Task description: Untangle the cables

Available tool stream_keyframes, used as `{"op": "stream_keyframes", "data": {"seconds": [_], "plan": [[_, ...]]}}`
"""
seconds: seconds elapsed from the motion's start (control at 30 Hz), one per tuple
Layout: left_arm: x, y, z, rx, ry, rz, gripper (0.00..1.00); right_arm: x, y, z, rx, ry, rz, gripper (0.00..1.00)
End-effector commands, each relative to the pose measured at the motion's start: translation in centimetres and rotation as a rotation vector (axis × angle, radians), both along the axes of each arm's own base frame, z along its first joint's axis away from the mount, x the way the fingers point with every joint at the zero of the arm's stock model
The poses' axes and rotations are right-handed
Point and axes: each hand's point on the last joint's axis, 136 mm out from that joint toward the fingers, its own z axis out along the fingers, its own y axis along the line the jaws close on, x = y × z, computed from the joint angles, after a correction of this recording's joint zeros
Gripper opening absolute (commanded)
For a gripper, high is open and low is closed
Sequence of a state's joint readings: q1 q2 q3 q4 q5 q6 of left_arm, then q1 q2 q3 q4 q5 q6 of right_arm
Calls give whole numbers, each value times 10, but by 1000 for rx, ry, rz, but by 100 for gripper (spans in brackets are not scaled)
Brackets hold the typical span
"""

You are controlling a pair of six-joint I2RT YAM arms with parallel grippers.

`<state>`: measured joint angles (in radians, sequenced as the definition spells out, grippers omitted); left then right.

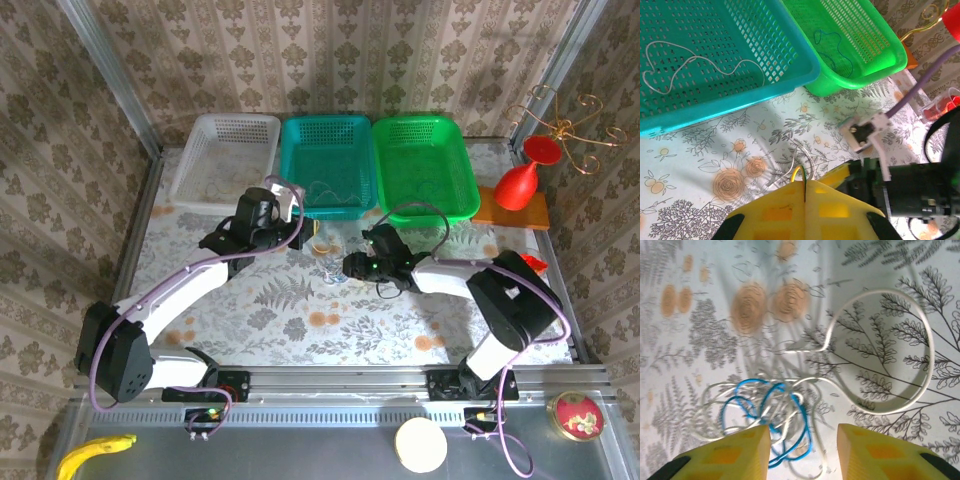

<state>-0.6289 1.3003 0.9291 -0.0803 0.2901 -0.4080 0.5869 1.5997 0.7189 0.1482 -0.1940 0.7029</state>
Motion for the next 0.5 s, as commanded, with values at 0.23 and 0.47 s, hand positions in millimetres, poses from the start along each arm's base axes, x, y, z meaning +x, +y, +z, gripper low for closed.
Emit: {"op": "stream_keyframes", "data": {"seconds": [0.23,0.47], "plan": [[7,4,23,-69,-72,68,0,1,-26,81,71,-99,-44,47],[11,11,30,-142,-86,138,0,2,-33,121,241,-134,-114,56]]}}
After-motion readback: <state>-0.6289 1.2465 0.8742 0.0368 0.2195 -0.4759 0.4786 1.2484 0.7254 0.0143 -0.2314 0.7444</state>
